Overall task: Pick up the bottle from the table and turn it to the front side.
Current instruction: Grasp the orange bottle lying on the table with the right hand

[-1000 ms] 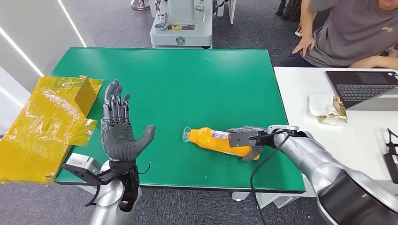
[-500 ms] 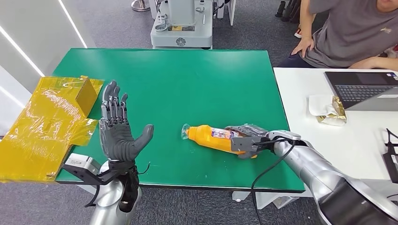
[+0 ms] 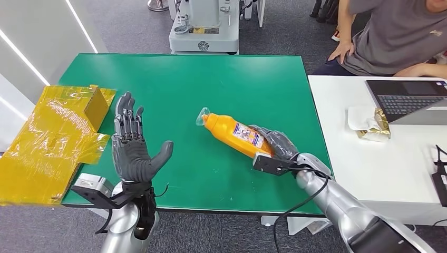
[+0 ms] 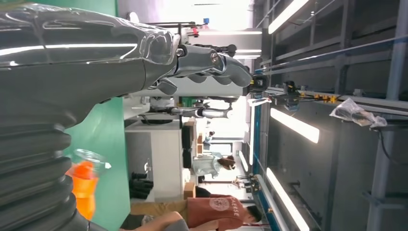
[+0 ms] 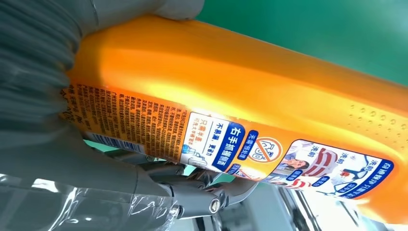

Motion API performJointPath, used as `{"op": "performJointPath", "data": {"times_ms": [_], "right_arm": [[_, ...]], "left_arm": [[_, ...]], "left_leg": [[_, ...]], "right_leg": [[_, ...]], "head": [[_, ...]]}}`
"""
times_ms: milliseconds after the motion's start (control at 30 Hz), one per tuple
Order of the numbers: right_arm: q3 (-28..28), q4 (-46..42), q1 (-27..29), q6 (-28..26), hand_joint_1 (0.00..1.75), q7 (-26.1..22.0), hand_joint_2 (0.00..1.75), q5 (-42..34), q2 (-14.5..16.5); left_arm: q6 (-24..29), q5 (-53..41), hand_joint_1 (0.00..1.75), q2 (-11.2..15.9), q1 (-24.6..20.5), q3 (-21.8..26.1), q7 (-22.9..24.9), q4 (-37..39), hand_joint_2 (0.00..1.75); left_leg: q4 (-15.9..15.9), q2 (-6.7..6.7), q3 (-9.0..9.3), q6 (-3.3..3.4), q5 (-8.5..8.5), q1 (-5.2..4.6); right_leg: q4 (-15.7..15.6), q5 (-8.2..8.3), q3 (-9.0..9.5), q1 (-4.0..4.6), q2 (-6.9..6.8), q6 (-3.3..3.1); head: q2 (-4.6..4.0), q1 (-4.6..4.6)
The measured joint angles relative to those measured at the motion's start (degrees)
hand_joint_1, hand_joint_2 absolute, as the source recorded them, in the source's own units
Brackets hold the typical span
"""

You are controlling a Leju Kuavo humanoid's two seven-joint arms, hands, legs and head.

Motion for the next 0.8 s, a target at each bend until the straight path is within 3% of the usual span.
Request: {"op": "performJointPath", "data": {"times_ms": [167, 400, 567, 800], "right_arm": [[-7.4, -6.8, 4.0, -7.1, 1.75, -1.8, 1.75, -0.2, 0.8], [-14.7, -21.3, 10.6, -16.1, 1.75, -2.1, 1.75, -2.8, 1.2], [-15.9, -28.5, 12.9, -20.9, 1.75, -2.1, 1.75, -3.6, 1.3], [-13.1, -33.1, 13.2, -24.1, 1.75, -2.1, 1.75, -4.4, 2.9]], "left_arm": [[0.6, -2.5, 0.00, 0.3, -0.7, 0.0, 0.0, 0.2, 1.75], [3.5, -6.7, 0.00, 1.1, -5.9, -0.1, 0.0, 5.2, 1.75], [5.2, -7.1, 0.00, 1.1, -8.8, -0.1, 0.0, 10.2, 1.75], [-0.1, -5.9, 0.00, -0.6, -14.5, -0.9, 0.2, 18.1, 1.75]], "left_leg": [[0.0, -0.03, -0.04, 0.00, 0.00, 0.00], [0.0, -0.05, -0.06, 0.00, 0.01, -0.01], [0.0, -0.04, -0.06, 0.00, 0.01, -0.01], [0.0, -0.04, -0.07, -0.01, 0.01, -0.01]], "right_leg": [[0.0, -0.02, -0.03, 0.00, -0.05, 0.02], [0.0, -0.01, -0.04, -0.01, -0.07, 0.02], [0.0, -0.01, -0.05, -0.01, -0.05, 0.01], [0.0, -0.01, -0.07, -0.01, -0.04, 0.01]], "head": [[0.00, 0.00], [0.00, 0.01], [0.00, 0.01], [0.00, 0.01]]}}
